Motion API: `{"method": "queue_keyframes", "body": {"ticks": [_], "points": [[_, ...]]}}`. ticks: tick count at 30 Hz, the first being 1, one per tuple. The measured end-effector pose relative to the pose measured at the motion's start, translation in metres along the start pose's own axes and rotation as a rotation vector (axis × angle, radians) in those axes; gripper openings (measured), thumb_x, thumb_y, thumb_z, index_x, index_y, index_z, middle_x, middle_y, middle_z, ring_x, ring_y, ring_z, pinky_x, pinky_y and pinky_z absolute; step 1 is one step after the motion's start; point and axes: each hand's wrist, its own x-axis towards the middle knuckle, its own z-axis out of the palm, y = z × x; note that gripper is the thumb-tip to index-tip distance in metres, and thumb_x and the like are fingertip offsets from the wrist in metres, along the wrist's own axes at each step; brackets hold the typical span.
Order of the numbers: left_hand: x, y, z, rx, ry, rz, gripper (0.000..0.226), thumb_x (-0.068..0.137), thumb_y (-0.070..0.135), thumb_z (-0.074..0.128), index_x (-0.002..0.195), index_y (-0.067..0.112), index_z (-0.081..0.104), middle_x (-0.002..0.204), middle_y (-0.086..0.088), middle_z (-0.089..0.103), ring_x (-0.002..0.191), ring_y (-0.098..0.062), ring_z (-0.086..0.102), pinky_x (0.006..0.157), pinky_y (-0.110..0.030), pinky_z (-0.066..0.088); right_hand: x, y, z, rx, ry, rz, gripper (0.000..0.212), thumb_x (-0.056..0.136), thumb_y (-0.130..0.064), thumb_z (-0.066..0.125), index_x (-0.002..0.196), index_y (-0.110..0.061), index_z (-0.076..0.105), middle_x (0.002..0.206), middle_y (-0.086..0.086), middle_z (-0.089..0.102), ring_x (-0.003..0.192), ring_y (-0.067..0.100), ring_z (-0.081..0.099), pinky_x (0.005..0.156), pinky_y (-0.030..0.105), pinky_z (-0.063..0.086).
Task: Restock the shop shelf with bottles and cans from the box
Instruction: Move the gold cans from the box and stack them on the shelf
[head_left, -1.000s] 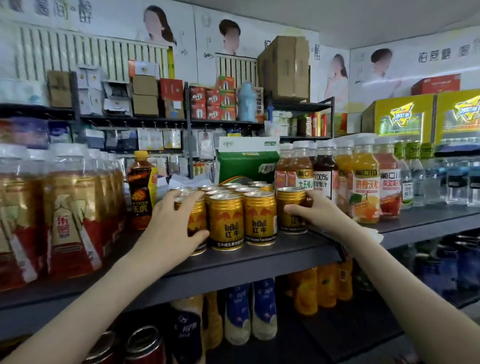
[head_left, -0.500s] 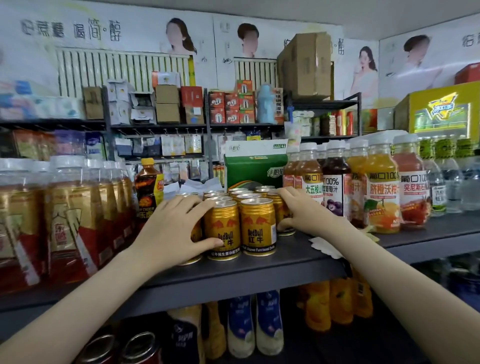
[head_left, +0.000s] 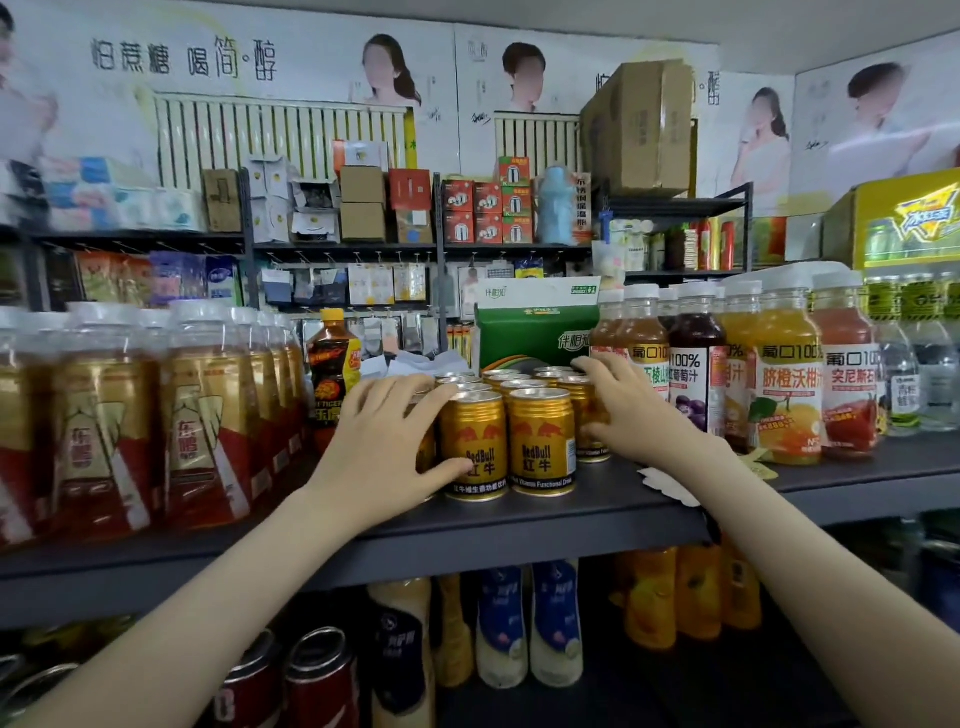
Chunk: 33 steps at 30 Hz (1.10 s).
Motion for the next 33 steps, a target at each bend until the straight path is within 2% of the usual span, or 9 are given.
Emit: {"method": "queue_keyframes", "body": {"ticks": [3, 5, 7, 10, 17, 22, 25, 28, 33], "points": [[-0.014, 0.003, -0.008, -0.130, 0.124, -0.066, 0.058, 0.086, 0.055, 0.045, 0.127, 0.016, 0.057, 0.126, -0.004, 0.058, 0.119, -0.021, 0.048, 0.103, -0.039, 0.032, -0.014, -0.030, -0.006, 0.089, 0.289, -0.017, 0.057, 0.085, 0.001, 0.056, 0.139, -0.006, 0.040, 0.141, 0.015, 0.037, 0.133, 0.030, 0.029, 0.111, 0.036, 0.024], [-0.026, 0.002, -0.018, -0.276, 0.204, -0.138, 0.043, 0.090, 0.039, 0.055, 0.123, 0.014, 0.060, 0.124, -0.002, 0.059, 0.119, -0.017, 0.048, 0.101, -0.027, 0.030, -0.028, -0.067, -0.004, 0.167, 0.457, -0.088, 0.046, 0.085, 0.003, 0.055, 0.130, -0.002, 0.049, 0.130, 0.016, 0.048, 0.124, 0.028, 0.038, 0.105, 0.027, 0.024], [-0.042, -0.003, -0.029, -0.370, 0.236, -0.194, 0.033, 0.091, 0.029, 0.060, 0.120, 0.013, 0.061, 0.122, 0.001, 0.059, 0.116, -0.011, 0.047, 0.097, -0.017, 0.028, -0.043, -0.111, 0.003, 0.216, 0.521, -0.172, 0.040, 0.085, -0.001, 0.058, 0.125, -0.003, 0.053, 0.124, 0.013, 0.052, 0.117, 0.021, 0.039, 0.100, 0.018, 0.022], [-0.081, -0.017, -0.049, -0.412, 0.253, -0.243, 0.028, 0.092, 0.024, 0.060, 0.118, 0.014, 0.062, 0.118, 0.003, 0.058, 0.113, -0.010, 0.050, 0.092, -0.013, 0.031, -0.058, -0.177, 0.016, 0.310, 0.555, -0.226, 0.037, 0.083, -0.005, 0.061, 0.121, -0.004, 0.055, 0.117, 0.012, 0.055, 0.111, 0.017, 0.041, 0.095, 0.017, 0.025], [-0.238, -0.088, -0.121, -0.352, 0.195, -0.469, 0.034, 0.093, 0.025, 0.059, 0.125, 0.015, 0.058, 0.114, 0.011, 0.052, 0.105, -0.001, 0.049, 0.087, -0.008, 0.033, -0.105, -0.369, 0.073, 0.622, 0.205, -0.434, 0.035, 0.091, -0.014, 0.059, 0.125, -0.011, 0.053, 0.120, 0.003, 0.053, 0.115, 0.016, 0.044, 0.098, 0.026, 0.037], [-0.406, -0.158, -0.176, -0.228, 0.091, -0.716, 0.030, 0.093, 0.026, 0.057, 0.121, 0.016, 0.060, 0.116, 0.006, 0.058, 0.106, -0.009, 0.055, 0.084, -0.010, 0.036, -0.158, -0.528, 0.127, 0.778, -0.023, -0.578, 0.034, 0.091, -0.017, 0.058, 0.124, -0.012, 0.054, 0.119, 0.002, 0.054, 0.113, 0.014, 0.044, 0.097, 0.023, 0.035], [-0.513, -0.187, -0.204, -0.152, -0.015, -0.891, 0.030, 0.093, 0.024, 0.057, 0.122, 0.016, 0.059, 0.113, 0.005, 0.058, 0.104, -0.012, 0.056, 0.080, -0.014, 0.040, -0.199, -0.616, 0.165, 0.840, -0.165, -0.661, 0.036, 0.091, -0.018, 0.057, 0.125, -0.010, 0.053, 0.118, 0.004, 0.054, 0.112, 0.016, 0.044, 0.094, 0.025, 0.037], [-0.612, -0.203, -0.226, -0.122, -0.141, -1.102, 0.031, 0.094, 0.028, 0.054, 0.125, 0.019, 0.055, 0.117, 0.004, 0.056, 0.107, -0.013, 0.056, 0.086, -0.029, 0.047, -0.245, -0.686, 0.207, 0.863, -0.393, -0.704, 0.039, 0.094, -0.021, 0.056, 0.131, -0.016, 0.048, 0.122, -0.001, 0.049, 0.116, 0.012, 0.038, 0.094, 0.022, 0.032], [-0.755, -0.212, -0.242, -0.119, -0.311, -1.513, 0.035, 0.095, 0.029, 0.052, 0.129, 0.020, 0.050, 0.124, 0.000, 0.055, 0.114, -0.018, 0.053, 0.093, -0.029, 0.043, -0.312, -0.763, 0.287, 0.781, -0.811, -0.730, 0.050, 0.096, -0.023, 0.054, 0.142, -0.016, 0.037, 0.136, 0.001, 0.041, 0.131, 0.018, 0.033, 0.106, 0.030, 0.032]]}}
